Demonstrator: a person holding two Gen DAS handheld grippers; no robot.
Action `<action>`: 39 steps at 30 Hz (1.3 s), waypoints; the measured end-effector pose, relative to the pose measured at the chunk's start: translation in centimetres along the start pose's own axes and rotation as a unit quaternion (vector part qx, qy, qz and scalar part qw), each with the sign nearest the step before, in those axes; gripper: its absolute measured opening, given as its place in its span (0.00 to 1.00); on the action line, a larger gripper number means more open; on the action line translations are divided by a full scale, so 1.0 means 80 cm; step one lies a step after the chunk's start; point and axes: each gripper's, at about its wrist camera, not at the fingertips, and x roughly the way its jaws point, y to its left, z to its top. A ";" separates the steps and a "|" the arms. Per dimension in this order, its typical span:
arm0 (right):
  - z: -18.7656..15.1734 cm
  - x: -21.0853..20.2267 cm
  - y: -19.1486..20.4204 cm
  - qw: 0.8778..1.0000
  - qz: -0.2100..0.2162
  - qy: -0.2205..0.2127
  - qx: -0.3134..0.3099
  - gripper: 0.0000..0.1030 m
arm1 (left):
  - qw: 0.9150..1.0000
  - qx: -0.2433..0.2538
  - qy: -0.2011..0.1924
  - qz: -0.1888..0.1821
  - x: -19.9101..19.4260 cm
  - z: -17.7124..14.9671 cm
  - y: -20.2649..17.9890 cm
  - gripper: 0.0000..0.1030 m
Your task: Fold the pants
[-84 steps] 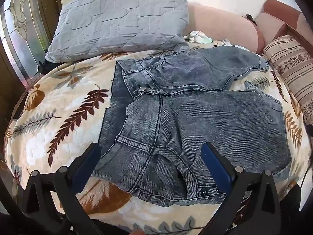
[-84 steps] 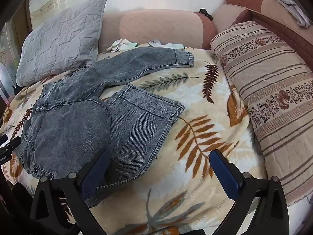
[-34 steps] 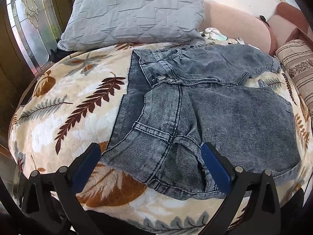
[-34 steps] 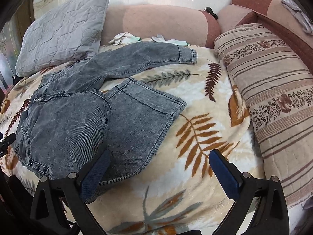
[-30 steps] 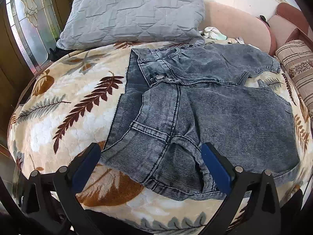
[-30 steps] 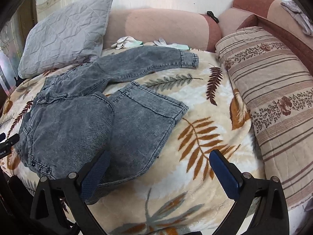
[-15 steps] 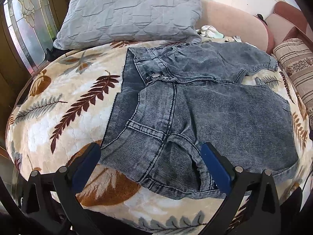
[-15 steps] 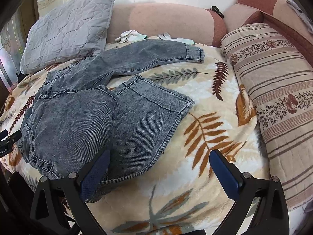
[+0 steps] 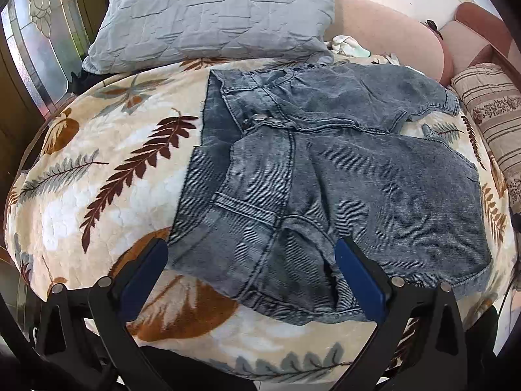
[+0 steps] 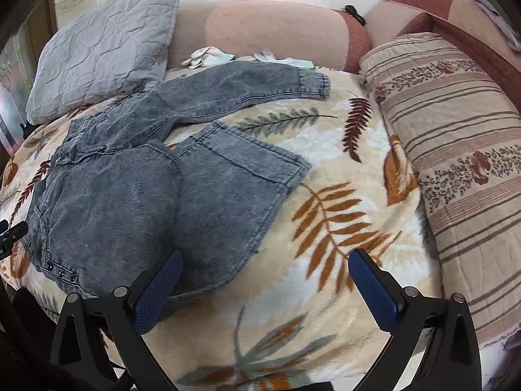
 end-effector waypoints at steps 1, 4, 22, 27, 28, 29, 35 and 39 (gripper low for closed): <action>0.001 0.000 -0.007 1.000 0.000 0.001 0.005 0.99 | 1.000 -0.001 0.001 -0.001 0.000 0.001 0.003 1.00; 0.002 -0.001 -0.021 1.000 0.004 0.003 0.019 0.99 | 1.000 -0.008 0.012 -0.009 0.003 0.001 0.009 1.00; 0.008 0.007 -0.024 1.000 0.006 0.005 0.020 0.99 | 0.999 0.005 0.052 -0.014 0.018 0.002 -0.003 1.00; 0.019 0.022 -0.047 0.999 0.019 0.016 0.044 0.99 | 0.994 -0.031 0.093 -0.039 0.034 0.020 0.015 1.00; 0.024 0.027 -0.056 0.998 0.018 0.019 0.052 0.99 | 0.993 -0.041 0.100 -0.044 0.037 0.025 0.022 1.00; 0.027 0.032 -0.064 0.998 0.020 0.022 0.060 0.99 | 0.992 -0.047 0.106 -0.046 0.040 0.029 0.027 1.00; 0.057 0.077 -0.080 0.995 0.046 0.041 0.082 0.99 | 0.986 -0.073 0.138 -0.051 0.056 0.042 0.042 1.00; 0.073 0.125 -0.065 0.992 0.064 0.070 0.085 0.99 | 0.978 -0.104 0.163 -0.076 0.070 0.042 0.050 1.00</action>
